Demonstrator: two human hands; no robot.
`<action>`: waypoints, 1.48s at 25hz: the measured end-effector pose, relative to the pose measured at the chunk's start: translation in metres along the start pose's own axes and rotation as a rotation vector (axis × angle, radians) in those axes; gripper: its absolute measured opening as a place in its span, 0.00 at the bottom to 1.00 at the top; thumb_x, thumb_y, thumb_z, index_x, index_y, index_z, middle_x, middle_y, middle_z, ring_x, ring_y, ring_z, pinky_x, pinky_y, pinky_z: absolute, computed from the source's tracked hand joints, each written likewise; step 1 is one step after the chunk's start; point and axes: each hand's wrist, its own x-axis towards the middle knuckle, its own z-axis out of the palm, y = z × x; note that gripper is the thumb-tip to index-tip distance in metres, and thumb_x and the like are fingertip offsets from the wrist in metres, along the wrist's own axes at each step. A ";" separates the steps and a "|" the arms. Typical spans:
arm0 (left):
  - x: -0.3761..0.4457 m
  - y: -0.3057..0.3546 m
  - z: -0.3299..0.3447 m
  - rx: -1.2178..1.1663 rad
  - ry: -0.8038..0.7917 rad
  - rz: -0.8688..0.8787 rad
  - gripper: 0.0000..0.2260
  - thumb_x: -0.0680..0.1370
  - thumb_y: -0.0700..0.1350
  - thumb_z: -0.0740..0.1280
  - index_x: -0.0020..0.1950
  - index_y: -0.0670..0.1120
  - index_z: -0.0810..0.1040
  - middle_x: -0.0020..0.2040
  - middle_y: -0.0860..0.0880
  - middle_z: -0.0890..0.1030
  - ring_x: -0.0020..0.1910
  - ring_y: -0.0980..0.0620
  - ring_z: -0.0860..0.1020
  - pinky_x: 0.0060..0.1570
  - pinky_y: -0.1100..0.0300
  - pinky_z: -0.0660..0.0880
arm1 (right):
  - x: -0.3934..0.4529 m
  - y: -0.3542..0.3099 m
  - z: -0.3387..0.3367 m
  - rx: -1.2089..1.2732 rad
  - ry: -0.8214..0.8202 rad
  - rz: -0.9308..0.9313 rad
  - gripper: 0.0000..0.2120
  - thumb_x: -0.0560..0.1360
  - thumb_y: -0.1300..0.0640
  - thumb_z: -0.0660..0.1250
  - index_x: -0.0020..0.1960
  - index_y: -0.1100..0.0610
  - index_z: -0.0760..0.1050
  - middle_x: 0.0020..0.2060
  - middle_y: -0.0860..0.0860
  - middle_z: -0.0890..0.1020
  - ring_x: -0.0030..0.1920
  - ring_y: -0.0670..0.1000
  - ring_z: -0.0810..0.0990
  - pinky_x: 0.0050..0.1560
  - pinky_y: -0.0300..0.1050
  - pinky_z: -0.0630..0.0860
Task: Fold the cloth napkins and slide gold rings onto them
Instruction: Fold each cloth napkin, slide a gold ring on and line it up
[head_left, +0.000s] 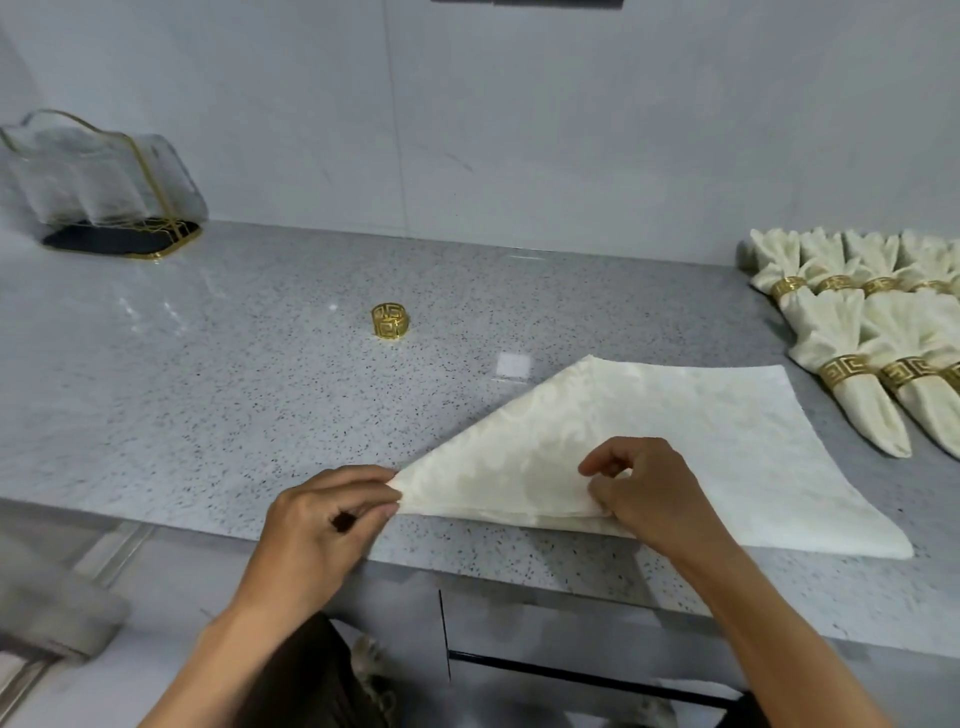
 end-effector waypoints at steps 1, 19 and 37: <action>-0.001 0.001 -0.001 -0.004 0.012 0.001 0.05 0.71 0.44 0.77 0.46 0.48 0.87 0.51 0.57 0.84 0.49 0.61 0.82 0.51 0.63 0.78 | -0.001 0.000 -0.001 -0.043 -0.017 -0.011 0.10 0.71 0.63 0.69 0.41 0.48 0.82 0.37 0.44 0.81 0.37 0.44 0.79 0.37 0.37 0.71; -0.001 0.000 -0.025 0.109 -0.111 -0.050 0.04 0.71 0.46 0.72 0.41 0.51 0.87 0.45 0.64 0.82 0.42 0.64 0.81 0.44 0.64 0.76 | -0.001 0.009 -0.006 -0.187 -0.123 -0.119 0.06 0.69 0.60 0.70 0.39 0.48 0.80 0.30 0.43 0.78 0.31 0.42 0.74 0.34 0.35 0.68; 0.069 0.059 0.106 0.541 -0.570 0.051 0.32 0.79 0.62 0.35 0.80 0.49 0.39 0.81 0.51 0.40 0.78 0.54 0.37 0.77 0.49 0.39 | 0.044 -0.014 0.010 -0.618 0.043 -0.418 0.24 0.83 0.43 0.49 0.74 0.51 0.65 0.73 0.48 0.68 0.73 0.54 0.64 0.70 0.51 0.64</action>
